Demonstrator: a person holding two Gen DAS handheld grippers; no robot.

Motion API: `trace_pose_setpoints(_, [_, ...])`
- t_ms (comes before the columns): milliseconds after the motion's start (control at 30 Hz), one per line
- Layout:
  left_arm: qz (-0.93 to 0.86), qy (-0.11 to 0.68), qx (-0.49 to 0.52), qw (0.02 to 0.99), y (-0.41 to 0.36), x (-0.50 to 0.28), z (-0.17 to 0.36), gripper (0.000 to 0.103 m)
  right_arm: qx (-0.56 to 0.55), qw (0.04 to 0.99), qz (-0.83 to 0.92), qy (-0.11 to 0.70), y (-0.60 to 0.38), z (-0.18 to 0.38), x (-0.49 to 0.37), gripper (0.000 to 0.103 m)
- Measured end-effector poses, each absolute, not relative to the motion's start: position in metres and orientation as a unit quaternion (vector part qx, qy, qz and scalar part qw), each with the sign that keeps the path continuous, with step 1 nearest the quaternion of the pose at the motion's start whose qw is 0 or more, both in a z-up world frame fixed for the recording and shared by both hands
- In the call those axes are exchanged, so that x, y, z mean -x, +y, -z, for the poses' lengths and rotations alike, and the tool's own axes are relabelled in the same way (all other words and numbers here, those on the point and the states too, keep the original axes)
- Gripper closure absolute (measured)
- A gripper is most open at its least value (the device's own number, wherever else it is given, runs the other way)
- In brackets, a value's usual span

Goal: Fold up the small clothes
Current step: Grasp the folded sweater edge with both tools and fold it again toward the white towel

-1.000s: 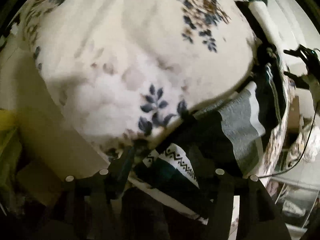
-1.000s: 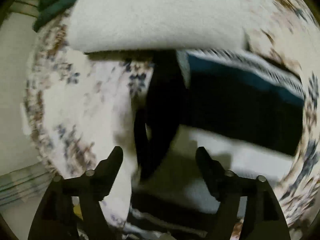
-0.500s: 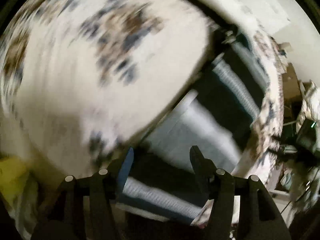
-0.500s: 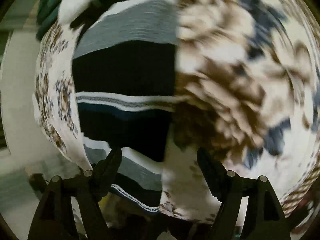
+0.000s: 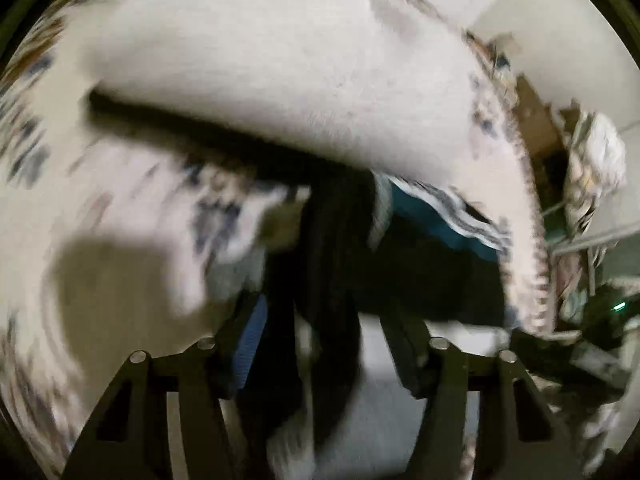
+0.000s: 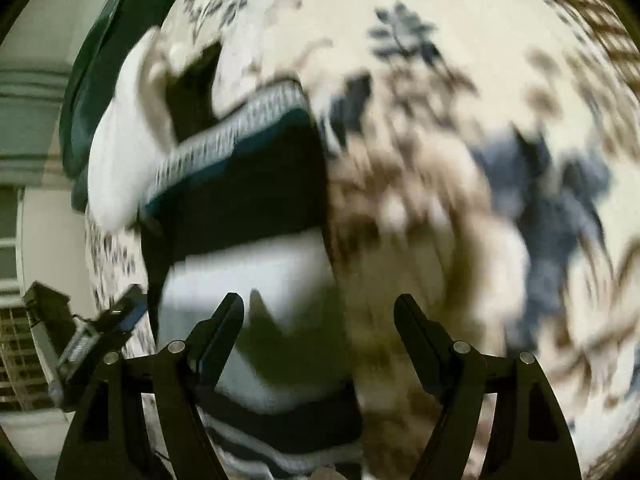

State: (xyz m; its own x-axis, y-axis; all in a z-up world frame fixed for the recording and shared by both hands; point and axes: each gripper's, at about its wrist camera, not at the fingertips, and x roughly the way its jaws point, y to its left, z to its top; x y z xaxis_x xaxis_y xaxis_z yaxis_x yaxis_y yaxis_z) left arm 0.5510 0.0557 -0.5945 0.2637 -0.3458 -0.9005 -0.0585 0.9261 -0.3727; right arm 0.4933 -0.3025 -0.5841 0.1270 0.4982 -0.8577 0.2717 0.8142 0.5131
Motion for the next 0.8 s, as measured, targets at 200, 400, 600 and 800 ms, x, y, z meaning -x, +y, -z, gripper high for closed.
trace_pose_setpoints(200, [0.117, 0.556, 0.170, 0.805, 0.074, -0.546, 0.575, 0.095, -0.320, 0.682, -0.057, 0.655, -0.296, 0.604, -0.537, 0.024])
trace_pose_setpoints(400, [0.096, 0.572, 0.219, 0.785, 0.115, -0.554, 0.597, 0.095, -0.289, 0.691, -0.046, 0.661, -0.269, 0.618, -0.565, 0.024])
trace_pose_setpoints(600, [0.133, 0.593, 0.243, 0.756, 0.126, -0.540, 0.592, 0.077, -0.281, 0.692, -0.036, 0.664, -0.271, 0.606, -0.557, 0.024])
trace_pose_setpoints(800, [0.156, 0.607, 0.237, 0.742, 0.152, -0.418, 0.563, 0.044, -0.339, 0.650, -0.056, 0.678, -0.296, 0.589, -0.449, 0.024])
